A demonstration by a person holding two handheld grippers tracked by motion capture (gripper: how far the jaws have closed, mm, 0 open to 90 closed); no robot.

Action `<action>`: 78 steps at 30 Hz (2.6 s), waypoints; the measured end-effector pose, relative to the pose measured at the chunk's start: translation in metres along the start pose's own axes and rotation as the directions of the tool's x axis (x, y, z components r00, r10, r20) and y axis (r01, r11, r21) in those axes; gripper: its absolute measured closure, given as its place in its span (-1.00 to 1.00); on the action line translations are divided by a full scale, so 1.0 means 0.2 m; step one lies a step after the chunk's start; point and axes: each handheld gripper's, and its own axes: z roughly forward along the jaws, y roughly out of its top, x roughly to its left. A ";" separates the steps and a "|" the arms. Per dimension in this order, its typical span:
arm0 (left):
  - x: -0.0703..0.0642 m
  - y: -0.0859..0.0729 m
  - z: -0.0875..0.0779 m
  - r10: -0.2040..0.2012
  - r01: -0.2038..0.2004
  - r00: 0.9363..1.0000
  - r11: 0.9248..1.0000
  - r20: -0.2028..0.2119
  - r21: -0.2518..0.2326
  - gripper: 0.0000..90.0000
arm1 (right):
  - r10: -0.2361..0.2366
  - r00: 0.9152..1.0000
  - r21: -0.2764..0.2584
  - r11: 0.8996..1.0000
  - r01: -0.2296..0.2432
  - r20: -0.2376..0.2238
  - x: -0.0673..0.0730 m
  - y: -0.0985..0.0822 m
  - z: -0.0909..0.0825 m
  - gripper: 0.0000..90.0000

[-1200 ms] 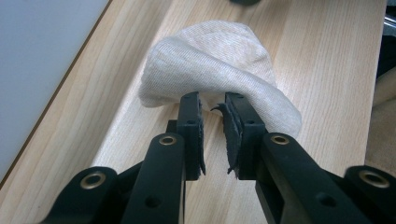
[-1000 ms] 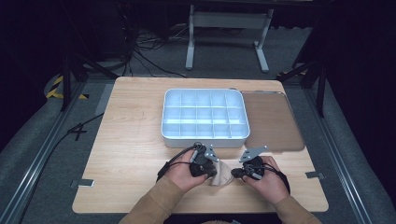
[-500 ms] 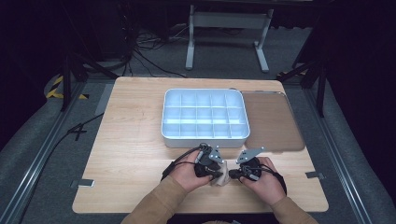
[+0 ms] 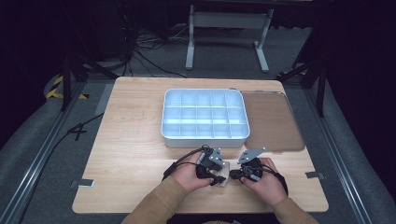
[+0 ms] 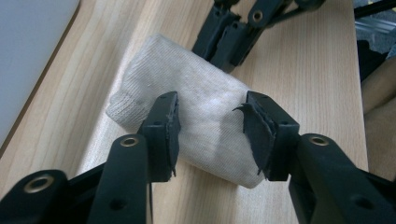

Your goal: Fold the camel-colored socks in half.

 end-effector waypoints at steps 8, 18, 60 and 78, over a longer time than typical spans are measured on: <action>0.00 0.00 0.00 0.019 -0.019 1.000 1.000 0.011 0.000 0.08 | 0.078 0.997 -0.119 0.990 -0.078 -0.006 -0.01 0.02 -0.13 0.54; -0.01 -0.01 0.01 0.028 -0.028 1.000 1.000 0.012 -0.003 0.04 | 0.166 0.986 -0.174 0.970 -0.169 -0.031 0.03 0.04 -0.07 0.19; -0.03 -0.10 -0.08 -0.013 0.013 1.000 1.000 -0.004 0.015 -0.10 | 0.216 0.966 -0.018 0.975 -0.221 -0.140 -0.02 0.07 0.06 0.59; 0.01 -0.16 -0.24 -0.084 0.083 0.995 0.996 -0.057 -0.023 -0.13 | 0.172 0.978 -0.015 0.985 -0.174 -0.115 0.02 0.10 0.03 0.69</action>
